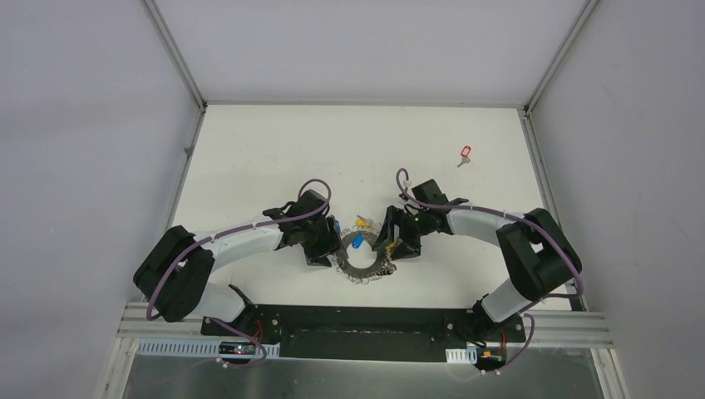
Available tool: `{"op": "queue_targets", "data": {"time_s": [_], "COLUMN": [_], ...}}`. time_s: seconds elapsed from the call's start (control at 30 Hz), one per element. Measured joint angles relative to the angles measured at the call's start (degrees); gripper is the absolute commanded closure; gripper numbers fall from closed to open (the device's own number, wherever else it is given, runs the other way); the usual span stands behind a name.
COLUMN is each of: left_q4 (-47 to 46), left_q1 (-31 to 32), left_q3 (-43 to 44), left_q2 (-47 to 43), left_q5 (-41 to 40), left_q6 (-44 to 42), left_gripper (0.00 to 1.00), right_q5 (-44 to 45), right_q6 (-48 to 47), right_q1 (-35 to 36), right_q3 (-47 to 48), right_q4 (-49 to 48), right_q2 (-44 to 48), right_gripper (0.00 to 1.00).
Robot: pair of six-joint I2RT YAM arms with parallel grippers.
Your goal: Put the keys on the keyring
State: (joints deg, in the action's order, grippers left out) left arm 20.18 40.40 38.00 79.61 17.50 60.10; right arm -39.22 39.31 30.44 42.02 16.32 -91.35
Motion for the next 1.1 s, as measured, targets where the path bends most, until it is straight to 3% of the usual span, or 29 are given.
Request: {"op": "queue_targets", "data": {"time_s": [0.23,0.5,0.97,1.1], "left_q4": [7.0,11.1,10.9,10.6], "left_q1": [0.0,0.0,0.0,0.0], "left_q3": [0.8,-0.8,-4.3,-5.0], "left_q2": [-5.0,-18.4,-19.9,-19.9], "left_q5": [-3.4,-5.7,-3.5,-2.8], "left_q6": [-4.1,-5.7,-6.3,-6.0], "left_gripper": [0.43,0.45,0.46,0.46], "right_q5": [4.9,9.0,19.7,21.1], "right_q6": [-1.8,-6.8,-12.2,-13.2], "right_q1": [0.1,0.1,7.3,7.7], "right_q3": [0.9,5.1,16.8,19.5], "right_q4": [5.0,11.5,23.4,24.2], "right_q2": [5.4,8.4,6.6,3.0], "right_gripper": [0.2,0.25,0.31,0.39]}}
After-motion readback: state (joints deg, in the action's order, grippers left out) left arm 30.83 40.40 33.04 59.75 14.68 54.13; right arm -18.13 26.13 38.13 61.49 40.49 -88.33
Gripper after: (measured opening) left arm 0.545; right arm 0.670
